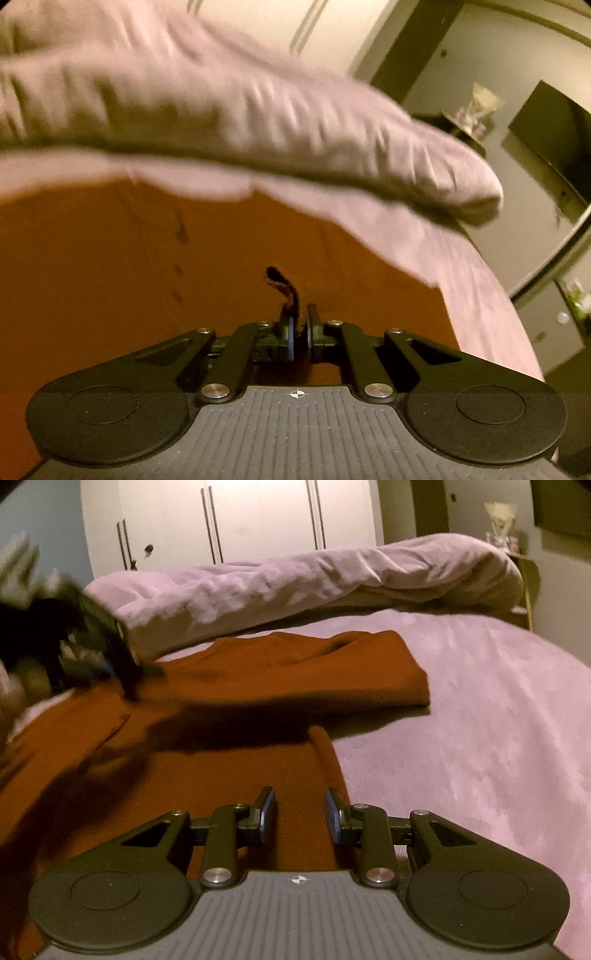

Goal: Fold small clothes

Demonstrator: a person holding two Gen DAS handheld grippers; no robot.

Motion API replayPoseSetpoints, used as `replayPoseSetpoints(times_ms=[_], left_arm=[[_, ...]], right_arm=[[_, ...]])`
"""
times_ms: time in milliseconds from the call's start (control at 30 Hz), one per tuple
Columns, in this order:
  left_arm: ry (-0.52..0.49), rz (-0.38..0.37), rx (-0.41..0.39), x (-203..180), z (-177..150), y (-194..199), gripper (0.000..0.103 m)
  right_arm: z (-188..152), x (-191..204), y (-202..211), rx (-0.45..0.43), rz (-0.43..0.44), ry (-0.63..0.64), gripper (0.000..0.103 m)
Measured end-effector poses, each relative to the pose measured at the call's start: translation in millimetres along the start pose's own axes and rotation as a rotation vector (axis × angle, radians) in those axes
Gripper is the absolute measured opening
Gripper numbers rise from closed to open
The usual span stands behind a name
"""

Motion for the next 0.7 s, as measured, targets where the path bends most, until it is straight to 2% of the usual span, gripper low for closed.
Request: replayPoseSetpoints(times_ms=[100,167,267,367,500,600,700], left_arm=[[-0.008,0.077,-0.086,25,19,31,0.008],[0.014,0.135,-0.112,52,26,46,0.008],[0.074,0.229,-0.119,99,26,56,0.008],[0.127,0.285,-0.086,138,12,53,0.008],[0.195,0.289,-0.032,172,-16,42,0.008],[0.223,0.281,-0.03,186,-25,43,0.008],[0.233,0.277,-0.05,191,-18,50,0.008]], right_arm=[[2,3,-1,0.005,-0.028,0.022,0.029],[4,3,-2,0.01,-0.037,0.021,0.029],[8,5,-2,0.019,-0.049,0.024,0.029],[13,9,-2,0.025,-0.071,0.045,0.029],[29,21,-6,0.016,-0.078,0.076,0.03],[40,39,-15,0.012,-0.072,0.135,0.031],[53,49,-34,0.0,-0.156,0.231,0.034]])
Point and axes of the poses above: each gripper's, at about its wrist camera, not at the fingertips, and y roughly against the way its jaws point, x to its left, z to its top, the point moved 8 cm from there along -y, roughly the way its jaws point, and after that the axes turned 11 degrees about x, right-handed, at the moved point
